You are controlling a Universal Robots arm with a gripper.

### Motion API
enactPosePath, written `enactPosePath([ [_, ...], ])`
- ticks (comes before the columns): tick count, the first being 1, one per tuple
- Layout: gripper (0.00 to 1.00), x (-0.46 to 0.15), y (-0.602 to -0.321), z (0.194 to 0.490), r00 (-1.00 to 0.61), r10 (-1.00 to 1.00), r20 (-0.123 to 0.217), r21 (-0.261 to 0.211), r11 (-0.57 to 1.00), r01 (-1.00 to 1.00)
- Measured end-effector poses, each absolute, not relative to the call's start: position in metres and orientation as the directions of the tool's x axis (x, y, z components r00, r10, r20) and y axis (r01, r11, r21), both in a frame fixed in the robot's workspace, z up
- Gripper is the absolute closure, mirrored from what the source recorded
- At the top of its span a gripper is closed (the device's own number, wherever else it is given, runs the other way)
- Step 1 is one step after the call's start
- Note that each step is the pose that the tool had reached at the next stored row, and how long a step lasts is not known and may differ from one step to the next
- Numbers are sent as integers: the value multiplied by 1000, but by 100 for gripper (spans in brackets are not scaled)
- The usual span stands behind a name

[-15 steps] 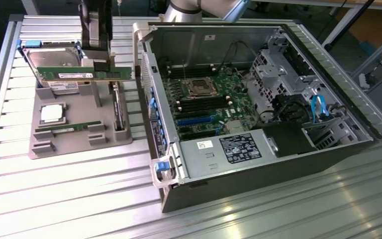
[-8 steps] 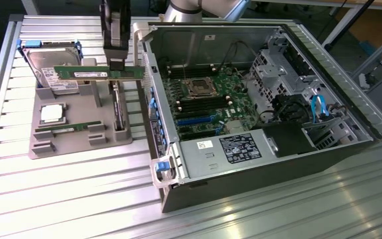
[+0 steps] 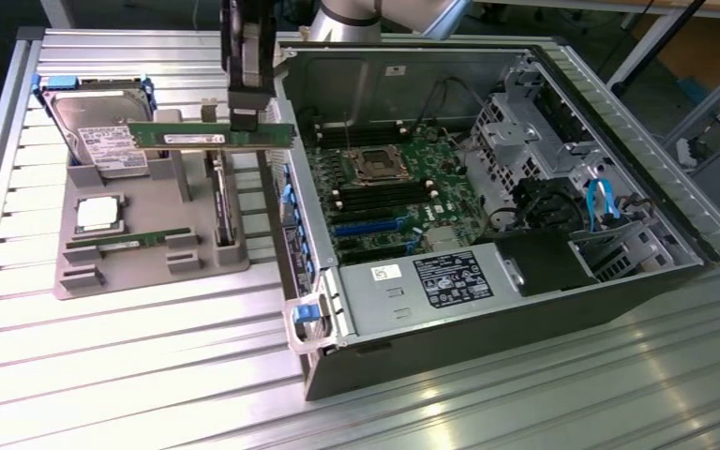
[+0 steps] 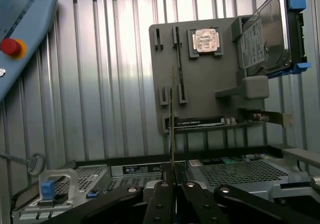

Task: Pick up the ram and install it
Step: 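Pick up the ram and move it above insertion slot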

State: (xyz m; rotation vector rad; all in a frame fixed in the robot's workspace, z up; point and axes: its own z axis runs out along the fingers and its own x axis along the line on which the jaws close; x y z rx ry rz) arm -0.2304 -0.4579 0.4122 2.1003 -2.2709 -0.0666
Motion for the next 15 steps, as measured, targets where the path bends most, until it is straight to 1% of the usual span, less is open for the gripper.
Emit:
enactPosePath([
  [15,88,-195,-458,412,-78,-997,6,68,78,-995],
])
